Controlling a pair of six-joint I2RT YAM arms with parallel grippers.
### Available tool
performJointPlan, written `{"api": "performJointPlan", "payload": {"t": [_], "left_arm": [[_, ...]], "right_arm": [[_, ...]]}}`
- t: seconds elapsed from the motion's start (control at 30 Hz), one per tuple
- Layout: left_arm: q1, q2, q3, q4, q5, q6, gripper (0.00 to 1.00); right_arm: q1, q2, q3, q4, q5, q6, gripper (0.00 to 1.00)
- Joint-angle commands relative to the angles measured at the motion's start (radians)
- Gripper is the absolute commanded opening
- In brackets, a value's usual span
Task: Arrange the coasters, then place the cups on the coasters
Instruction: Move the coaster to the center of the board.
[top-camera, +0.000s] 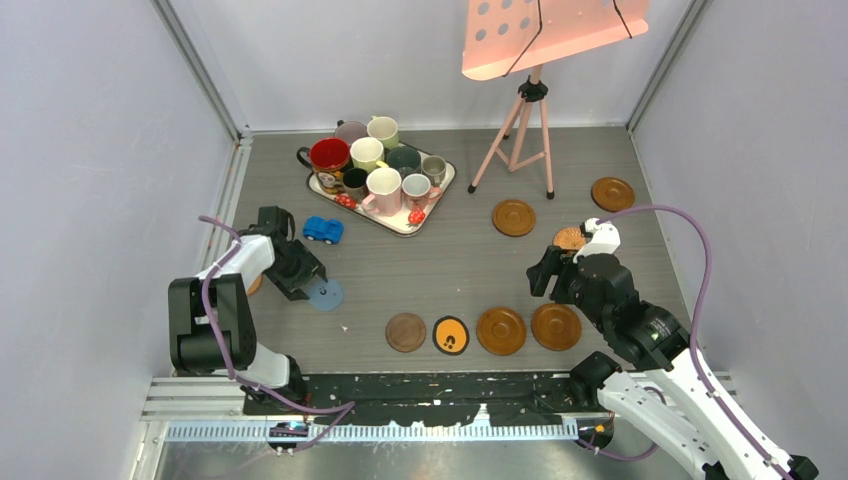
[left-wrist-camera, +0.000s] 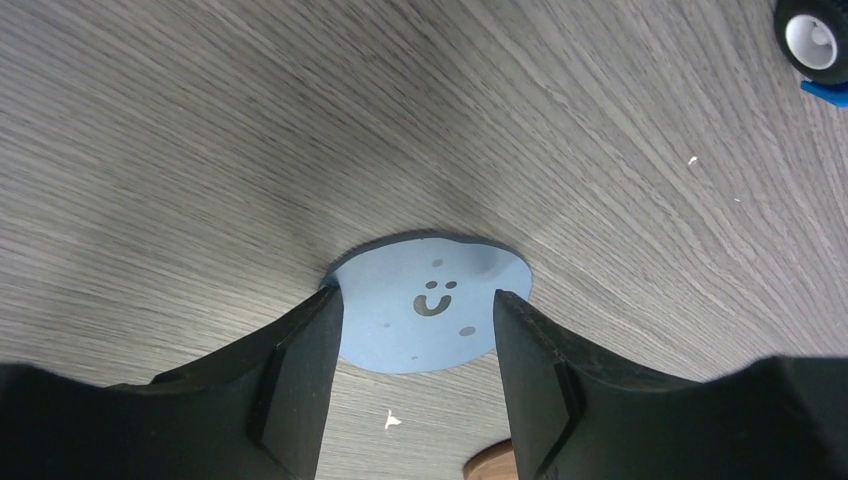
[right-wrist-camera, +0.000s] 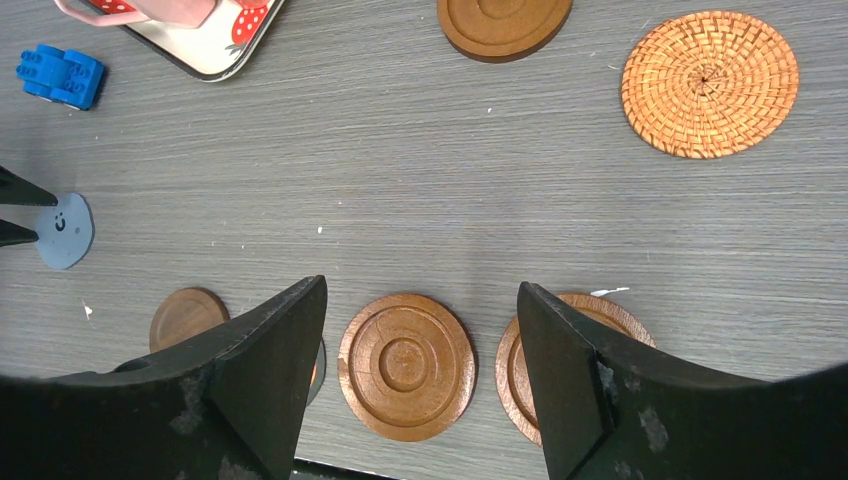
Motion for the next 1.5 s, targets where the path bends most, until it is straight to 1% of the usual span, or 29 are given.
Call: {"api": "performJointPlan", "payload": {"t": [0.0, 0.1, 0.13, 0.27, 0.37, 0.47, 0.6, 0.67, 0.77, 0.87, 0.97, 1.03, 1.1, 1.2, 1.47], "left_arm": [[0.005, -0.016, -0.021, 0.034, 0.062, -0.017, 0.6], [0.004, -0.019, -0.061, 0.104, 0.145, -0.043, 0.59], [0.001, -0.022, -0.067, 0.118, 0.151, -0.048, 0.59], [0.0, -0.066, -0.069, 0.117, 0.119, -0.022, 0.6], [0.008, -0.107, -0.061, 0.099, 0.05, -0.01, 0.61], [0.037, -0.121, -0.065, 0.103, 0.035, -0.038, 0.49], [0.058, -0.111, -0.063, 0.117, 0.02, -0.062, 0.38], [0.066, -0.095, -0.054, 0.101, 0.007, -0.055, 0.35], [0.086, -0.084, -0.053, 0.083, -0.015, -0.033, 0.33], [0.111, -0.094, -0.065, 0.079, -0.05, -0.009, 0.32], [0.13, -0.092, -0.075, 0.084, -0.051, -0.001, 0.31], [0.134, -0.073, -0.076, 0.084, -0.049, 0.001, 0.29], [0.137, -0.045, -0.076, 0.088, -0.032, 0.004, 0.25], [0.139, -0.004, -0.082, 0.105, 0.017, 0.008, 0.25], [0.143, -0.013, -0.097, 0.094, 0.071, 0.0, 0.24]], "right_arm": [[0.002, -0.007, 0.032, 0.012, -0.004, 0.009, 0.77], [0.002, -0.005, 0.034, 0.016, -0.01, 0.011, 0.77], [0.002, -0.002, 0.035, 0.018, -0.012, 0.012, 0.77], [0.002, 0.004, 0.044, 0.02, -0.026, 0.019, 0.77], [0.002, 0.003, 0.043, 0.019, -0.033, 0.025, 0.77], [0.002, -0.006, 0.036, 0.019, -0.037, 0.029, 0.77], [0.002, -0.011, 0.034, 0.018, -0.037, 0.024, 0.77], [0.002, -0.012, 0.037, 0.012, -0.034, 0.019, 0.77], [0.002, -0.016, 0.044, 0.003, -0.023, 0.011, 0.77], [0.002, -0.021, 0.043, 0.002, -0.017, 0.006, 0.77], [0.002, -0.019, 0.041, 0.001, -0.019, 0.006, 0.77], [0.002, -0.014, 0.04, 0.003, -0.02, 0.004, 0.77], [0.001, -0.009, 0.043, 0.006, -0.022, 0.004, 0.77], [0.002, 0.0, 0.046, 0.009, -0.024, 0.003, 0.77], [0.002, 0.009, 0.043, 0.015, -0.028, 0.005, 0.77]]}}
